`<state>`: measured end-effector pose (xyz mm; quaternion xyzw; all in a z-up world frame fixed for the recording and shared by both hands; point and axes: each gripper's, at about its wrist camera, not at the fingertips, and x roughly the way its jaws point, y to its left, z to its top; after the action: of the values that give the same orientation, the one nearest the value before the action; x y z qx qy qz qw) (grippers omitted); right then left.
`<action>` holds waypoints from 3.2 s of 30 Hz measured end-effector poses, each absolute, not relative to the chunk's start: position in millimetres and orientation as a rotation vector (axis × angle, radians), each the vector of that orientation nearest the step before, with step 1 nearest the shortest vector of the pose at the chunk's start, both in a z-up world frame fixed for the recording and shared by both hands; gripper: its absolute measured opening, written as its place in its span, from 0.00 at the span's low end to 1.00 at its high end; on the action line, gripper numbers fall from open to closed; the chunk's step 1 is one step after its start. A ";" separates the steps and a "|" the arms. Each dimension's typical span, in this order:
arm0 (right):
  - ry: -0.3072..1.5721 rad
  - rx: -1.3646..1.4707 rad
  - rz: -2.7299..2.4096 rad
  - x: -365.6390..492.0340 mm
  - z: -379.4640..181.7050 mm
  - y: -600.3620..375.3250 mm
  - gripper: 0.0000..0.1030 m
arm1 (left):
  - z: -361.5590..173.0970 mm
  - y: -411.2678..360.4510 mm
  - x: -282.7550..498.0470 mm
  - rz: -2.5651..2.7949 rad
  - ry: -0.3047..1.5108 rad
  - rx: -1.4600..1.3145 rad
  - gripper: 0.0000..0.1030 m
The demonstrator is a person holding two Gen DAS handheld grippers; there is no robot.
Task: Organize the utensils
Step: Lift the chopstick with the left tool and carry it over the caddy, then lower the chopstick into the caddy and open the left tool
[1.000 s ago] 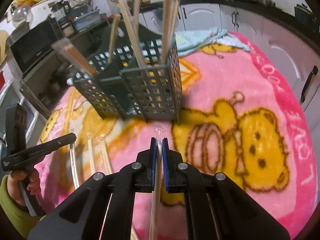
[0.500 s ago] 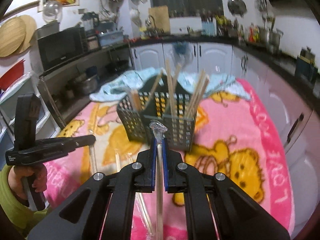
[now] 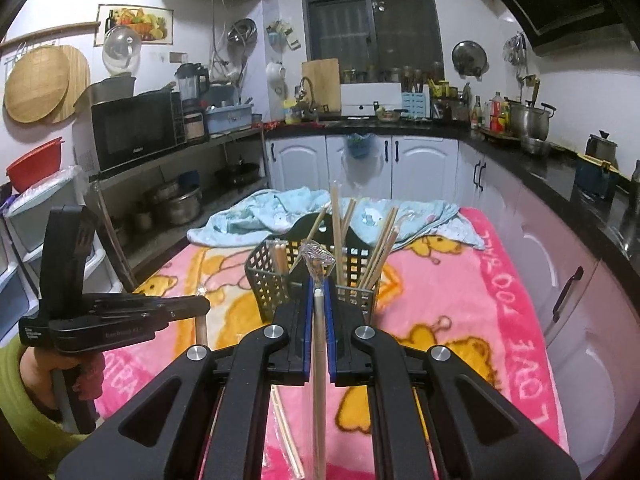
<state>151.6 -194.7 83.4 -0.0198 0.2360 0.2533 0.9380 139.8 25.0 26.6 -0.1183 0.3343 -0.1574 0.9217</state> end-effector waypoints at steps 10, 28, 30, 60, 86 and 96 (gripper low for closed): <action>0.418 -0.037 0.518 137.4 97.8 -197.0 0.06 | 52.3 9.7 140.2 -0.370 0.627 -0.215 0.03; 0.292 -0.004 0.524 131.8 146.8 -200.4 0.06 | 127.4 -8.5 151.8 -0.405 0.470 -0.147 0.03; 0.276 -0.005 0.527 135.2 153.0 -199.2 0.06 | 137.3 -7.1 156.9 -0.399 0.447 -0.147 0.03; 0.026 0.020 0.486 212.4 201.6 -157.2 0.06 | 214.9 36.6 209.7 -0.220 0.248 -0.136 0.03; 0.101 0.019 0.448 275.8 126.6 -115.1 0.06 | 123.9 50.8 254.1 -0.170 0.314 -0.140 0.03; 0.172 0.073 0.437 262.0 124.8 -137.8 0.34 | 111.4 53.7 239.5 -0.156 0.359 -0.163 0.34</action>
<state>262.0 -137.8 124.8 0.0363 0.0852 0.2167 0.9718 239.5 53.7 111.4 -0.0809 0.1781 -0.0776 0.9776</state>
